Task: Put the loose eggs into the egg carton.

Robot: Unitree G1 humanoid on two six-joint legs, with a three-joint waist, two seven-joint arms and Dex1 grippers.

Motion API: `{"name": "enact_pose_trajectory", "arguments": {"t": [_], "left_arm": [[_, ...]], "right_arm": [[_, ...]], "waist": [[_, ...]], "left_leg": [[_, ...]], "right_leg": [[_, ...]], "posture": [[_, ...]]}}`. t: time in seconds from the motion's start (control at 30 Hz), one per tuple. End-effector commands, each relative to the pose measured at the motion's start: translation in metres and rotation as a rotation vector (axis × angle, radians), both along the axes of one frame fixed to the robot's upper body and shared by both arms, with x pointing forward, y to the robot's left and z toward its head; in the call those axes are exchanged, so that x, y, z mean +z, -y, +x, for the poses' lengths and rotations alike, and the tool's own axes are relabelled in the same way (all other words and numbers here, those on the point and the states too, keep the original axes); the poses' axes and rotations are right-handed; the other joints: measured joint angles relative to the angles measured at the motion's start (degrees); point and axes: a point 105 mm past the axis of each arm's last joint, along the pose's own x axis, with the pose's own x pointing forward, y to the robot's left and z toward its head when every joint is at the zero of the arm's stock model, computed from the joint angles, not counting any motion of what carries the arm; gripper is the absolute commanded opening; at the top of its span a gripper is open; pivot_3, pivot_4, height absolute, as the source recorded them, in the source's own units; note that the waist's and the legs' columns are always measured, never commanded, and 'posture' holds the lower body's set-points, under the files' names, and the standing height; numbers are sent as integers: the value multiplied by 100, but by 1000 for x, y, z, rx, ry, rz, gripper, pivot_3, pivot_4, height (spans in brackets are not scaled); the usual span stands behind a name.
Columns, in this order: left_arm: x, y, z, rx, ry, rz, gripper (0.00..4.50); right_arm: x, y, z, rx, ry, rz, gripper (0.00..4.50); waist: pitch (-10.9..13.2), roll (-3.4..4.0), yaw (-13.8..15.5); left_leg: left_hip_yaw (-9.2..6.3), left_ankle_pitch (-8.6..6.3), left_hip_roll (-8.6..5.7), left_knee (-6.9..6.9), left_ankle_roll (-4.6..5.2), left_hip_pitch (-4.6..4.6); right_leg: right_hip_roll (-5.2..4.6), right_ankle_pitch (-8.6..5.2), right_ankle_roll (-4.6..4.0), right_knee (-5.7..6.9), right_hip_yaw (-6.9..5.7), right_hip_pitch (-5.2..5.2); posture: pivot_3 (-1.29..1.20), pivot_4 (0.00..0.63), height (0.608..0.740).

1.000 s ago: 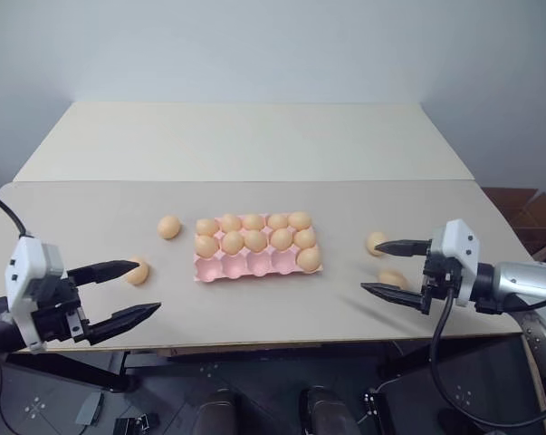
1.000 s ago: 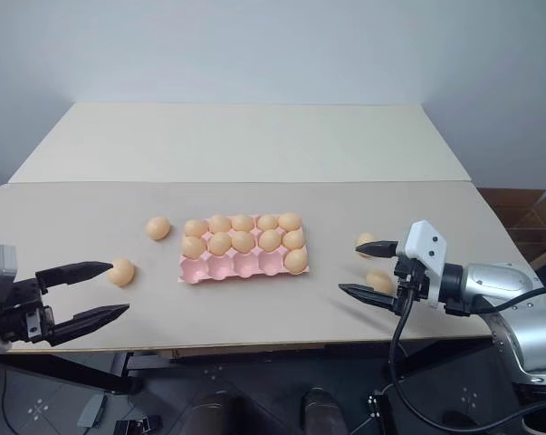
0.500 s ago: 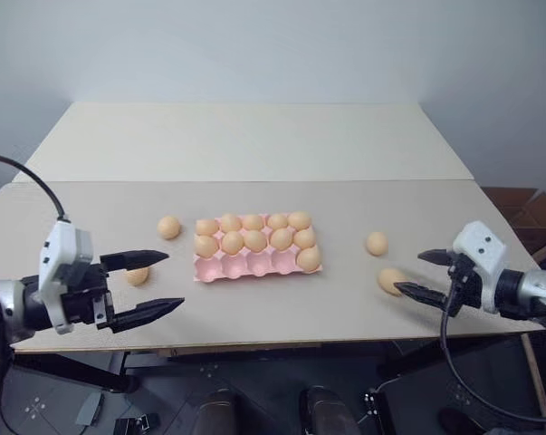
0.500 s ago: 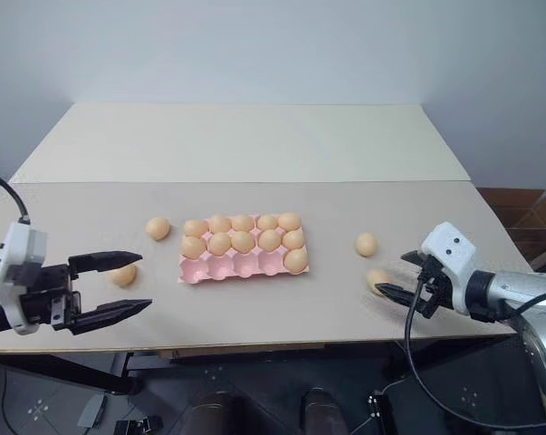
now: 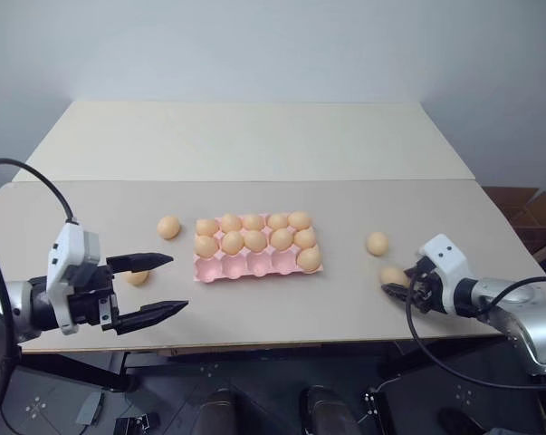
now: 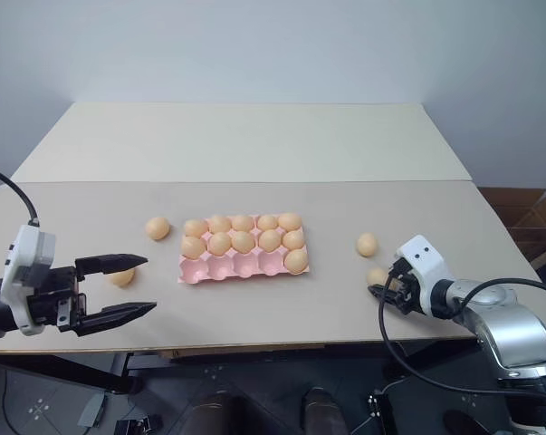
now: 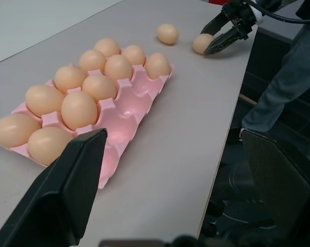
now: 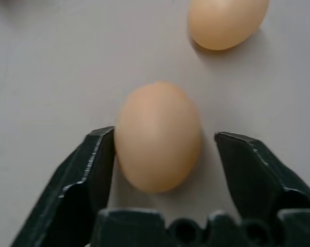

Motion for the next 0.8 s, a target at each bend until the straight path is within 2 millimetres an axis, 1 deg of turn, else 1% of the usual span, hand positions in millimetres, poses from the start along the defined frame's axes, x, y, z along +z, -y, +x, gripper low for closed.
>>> {"name": "enact_pose_trajectory", "arguments": {"t": [0.03, 0.07, 0.13, 0.17, 0.2, 0.27, 0.3, 0.33, 0.4, 0.47, 0.5, 0.57, 0.7, 0.8], "left_arm": [[7, 1, -2, 6, 55, 17, 4500], [7, 1, -2, 11, 56, 17, 4500], [6, 1, -2, 17, 57, 18, 4500], [5, 0, -3, 22, 58, 19, 4500], [5, 0, -3, 29, 59, 18, 4500], [5, -1, -4, 38, 61, 16, 4500], [5, -2, -4, 45, 62, 15, 4500], [5, -2, -4, 50, 64, 13, 4500], [5, -2, -4, 56, 65, 12, 4500], [5, -2, -4, 65, 68, 10, 4500], [5, -2, -4, 69, 69, 8, 4500], [6, -3, -5, 78, 71, 6, 4500], [4, -5, -8, 95, 70, 10, 4500], [4, -5, -10, 100, 69, 11, 4500]], "right_arm": [[18, -5, 5, 12, 73, -9, 2176], [23, -9, 5, 22, 90, -6, 1903], [32, -17, 5, 54, 125, -6, 1903], [39, -26, 5, 85, 151, -2, 1903], [49, -42, 6, 131, 181, 22, 1903], [61, -66, 5, 206, 217, 58, 1903], [64, -85, 6, 266, 232, 84, 1903], [66, -102, 8, 308, 240, 108, 1903], [67, -123, 12, 352, 246, 136, 1903], [62, -147, 18, 382, 241, 139, 1903], [60, -155, 19, 394, 238, 139, 1903], [56, -167, 20, 418, 229, 134, 1903], [46, -176, 27, 420, 222, 96, 1903], [47, -181, 28, 423, 230, 87, 2656]], "waist": [[0, 0, -3], [0, 0, -4], [0, 0, -4], [0, 0, -11], [0, 0, -23], [0, 0, -81], [0, 0, -97], [0, -1, -121], [0, -1, -120], [0, -1, -108], [0, 0, -92], [0, 0, -66], [-1, -1, -58], [-1, -1, -67]], "left_leg": [[0, 0, 0, 0, 0, 0], [1, 0, 0, 0, 0, 0], [0, 0, 0, 0, 0, 0], [0, 0, 1, 0, 0, 0], [0, 0, 1, 0, 0, 0], [0, 0, 7, 0, 0, 3], [-1, 0, 8, 0, 0, 3], [-3, 0, 9, 0, 0, 7], [-5, 0, 16, -1, 0, 11], [-6, 0, 15, -4, 0, 9], [-6, 0, 15, -4, 0, 6], [-7, 0, 9, -4, 0, -7], [-2, 0, -1, -4, 0, -14], [-1, 0, -2, -4, 0, -12]], "right_leg": [[0, 1, 2, -1, 0, 0], [-1, 1, 2, -1, 1, 0], [0, 1, 3, -1, 1, 0], [1, 1, 4, 0, 0, 0], [1, 0, 4, 1, 0, -1], [6, 0, 8, 3, 2, -2], [7, 1, 10, 5, 2, -2], [9, 0, 13, 6, 2, 0], [19, -1, 13, 7, 3, 1], [19, 6, 4, 9, 0, -2], [18, 10, -2, 9, -2, -4], [10, 14, 3, 7, -7, -12], [-7, 14, 6, -5, -9, -10], [-8, 14, 5, -5, -8, -9]], "posture": [[0, 150, 740], [0, 150, 740], [0, 150, 740], [0, 150, 740], [0, 150, 740], [0, 150, 740], [0, 150, 740], [0, 150, 740], [0, 150, 740], [0, 150, 740], [0, 150, 740], [0, 150, 740], [0, 150, 740], [0, 150, 740]]}}
